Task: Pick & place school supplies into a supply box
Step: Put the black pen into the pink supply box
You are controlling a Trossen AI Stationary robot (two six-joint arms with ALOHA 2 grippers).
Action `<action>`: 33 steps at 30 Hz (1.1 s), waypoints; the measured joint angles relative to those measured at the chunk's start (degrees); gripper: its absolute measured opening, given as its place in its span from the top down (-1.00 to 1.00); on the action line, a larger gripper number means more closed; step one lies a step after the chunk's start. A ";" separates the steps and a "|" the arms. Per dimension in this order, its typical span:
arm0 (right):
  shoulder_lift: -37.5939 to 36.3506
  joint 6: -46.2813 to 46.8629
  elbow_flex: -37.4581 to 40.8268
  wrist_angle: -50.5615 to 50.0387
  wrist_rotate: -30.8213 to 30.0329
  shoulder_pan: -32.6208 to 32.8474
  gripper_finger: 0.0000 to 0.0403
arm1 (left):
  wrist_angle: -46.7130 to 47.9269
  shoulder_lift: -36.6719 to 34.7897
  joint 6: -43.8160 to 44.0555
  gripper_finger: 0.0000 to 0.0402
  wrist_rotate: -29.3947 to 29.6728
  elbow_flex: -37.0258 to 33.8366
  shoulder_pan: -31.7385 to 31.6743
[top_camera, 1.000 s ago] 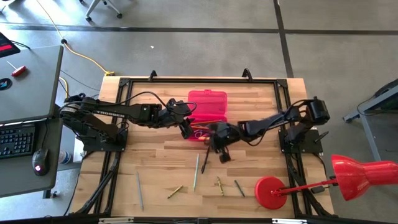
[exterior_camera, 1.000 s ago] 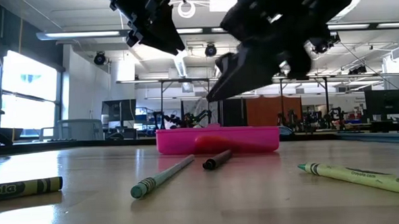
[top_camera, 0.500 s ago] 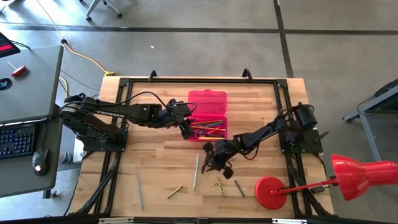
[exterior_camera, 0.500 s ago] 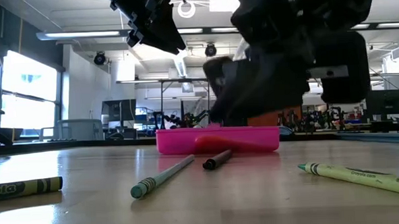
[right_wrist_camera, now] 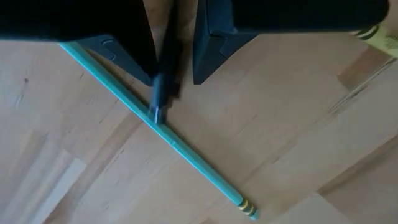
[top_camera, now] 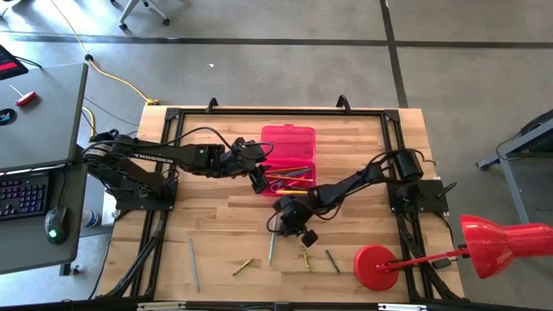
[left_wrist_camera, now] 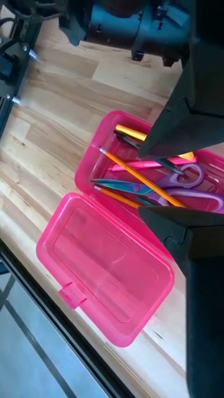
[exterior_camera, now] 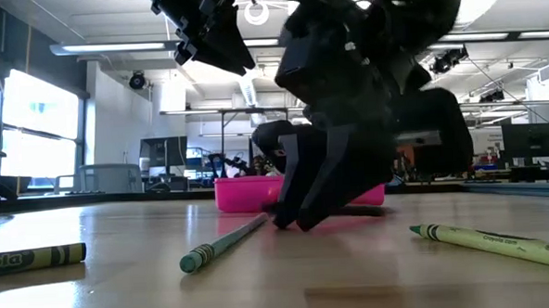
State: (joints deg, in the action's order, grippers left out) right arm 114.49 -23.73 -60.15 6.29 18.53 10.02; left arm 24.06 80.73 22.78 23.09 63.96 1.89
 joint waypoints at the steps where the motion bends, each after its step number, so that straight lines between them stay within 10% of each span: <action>1: 0.18 -0.73 -1.25 -2.36 0.06 0.00 0.59 | 0.10 0.00 -0.02 0.18 0.00 0.00 0.00; 26: -2.31 7.21 5.07 6.38 -5.79 1.85 0.87 | 0.08 0.00 -0.46 0.18 -0.07 0.00 0.00; 33: -14.74 -2.10 5.10 -0.41 -17.91 1.16 0.92 | 0.06 0.00 -0.46 0.18 -0.09 0.00 0.00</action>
State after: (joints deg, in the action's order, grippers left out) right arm 99.75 -25.83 -55.05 5.88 0.63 11.19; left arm 24.12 80.73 22.33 23.00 63.96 1.89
